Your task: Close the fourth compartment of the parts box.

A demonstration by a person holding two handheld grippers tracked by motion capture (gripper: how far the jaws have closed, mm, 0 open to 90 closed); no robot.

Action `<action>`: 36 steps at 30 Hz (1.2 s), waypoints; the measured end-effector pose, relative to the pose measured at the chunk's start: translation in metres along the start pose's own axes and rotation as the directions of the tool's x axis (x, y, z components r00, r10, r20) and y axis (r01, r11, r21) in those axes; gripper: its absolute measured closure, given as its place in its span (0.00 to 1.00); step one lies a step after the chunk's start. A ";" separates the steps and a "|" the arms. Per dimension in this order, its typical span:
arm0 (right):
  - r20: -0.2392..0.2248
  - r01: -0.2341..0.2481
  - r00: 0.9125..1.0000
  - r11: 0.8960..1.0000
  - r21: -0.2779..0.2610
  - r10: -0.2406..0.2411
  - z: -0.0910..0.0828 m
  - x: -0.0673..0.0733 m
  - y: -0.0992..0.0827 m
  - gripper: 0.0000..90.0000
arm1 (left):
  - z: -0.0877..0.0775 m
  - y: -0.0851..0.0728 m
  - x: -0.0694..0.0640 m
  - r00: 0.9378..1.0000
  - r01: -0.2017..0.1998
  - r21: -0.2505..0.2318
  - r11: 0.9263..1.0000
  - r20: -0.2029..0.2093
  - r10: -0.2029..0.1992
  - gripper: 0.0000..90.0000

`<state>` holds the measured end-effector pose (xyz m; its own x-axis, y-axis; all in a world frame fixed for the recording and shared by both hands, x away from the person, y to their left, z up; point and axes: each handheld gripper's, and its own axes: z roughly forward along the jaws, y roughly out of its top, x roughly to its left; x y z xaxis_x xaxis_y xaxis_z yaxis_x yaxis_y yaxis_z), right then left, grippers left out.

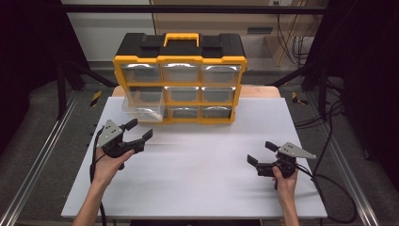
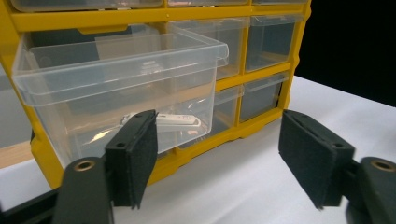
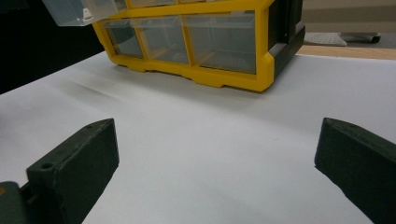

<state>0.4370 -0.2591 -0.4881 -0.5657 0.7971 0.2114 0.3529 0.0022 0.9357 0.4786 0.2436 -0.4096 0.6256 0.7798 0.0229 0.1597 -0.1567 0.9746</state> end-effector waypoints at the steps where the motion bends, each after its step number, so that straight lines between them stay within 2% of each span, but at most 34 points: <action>1: -0.001 0.001 1.000 1.000 -0.001 -0.001 0.000 0.000 0.000 0.00 | 0.000 0.001 0.000 1.000 -0.006 0.000 1.000 -0.010 0.006 0.35; 8: 0.003 0.003 1.000 1.000 0.005 -0.003 0.001 -0.001 -0.001 0.00 | -0.001 0.003 0.002 0.998 -0.034 0.007 0.999 -0.055 0.034 0.46; 16: 0.001 0.003 1.000 1.000 0.008 -0.003 0.001 0.000 -0.001 0.00 | 0.001 0.002 0.005 0.998 -0.026 0.010 1.000 -0.065 0.026 0.59; 21: 0.004 0.001 1.000 1.000 0.009 -0.001 0.001 0.000 -0.001 0.00 | 0.002 0.002 0.006 0.998 -0.016 0.010 1.000 -0.057 0.017 0.69; 36: 0.011 -0.001 1.000 1.000 0.009 0.001 -0.001 -0.002 -0.001 0.00 | 0.007 0.002 0.012 0.995 -0.014 0.023 1.000 -0.095 0.016 0.89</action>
<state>0.4370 -0.2609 -0.4890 -0.5573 0.8036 0.2089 0.3598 0.0069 0.9330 0.4919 0.2483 -0.4086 0.5525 0.8314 0.0594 0.1690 -0.1815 0.9688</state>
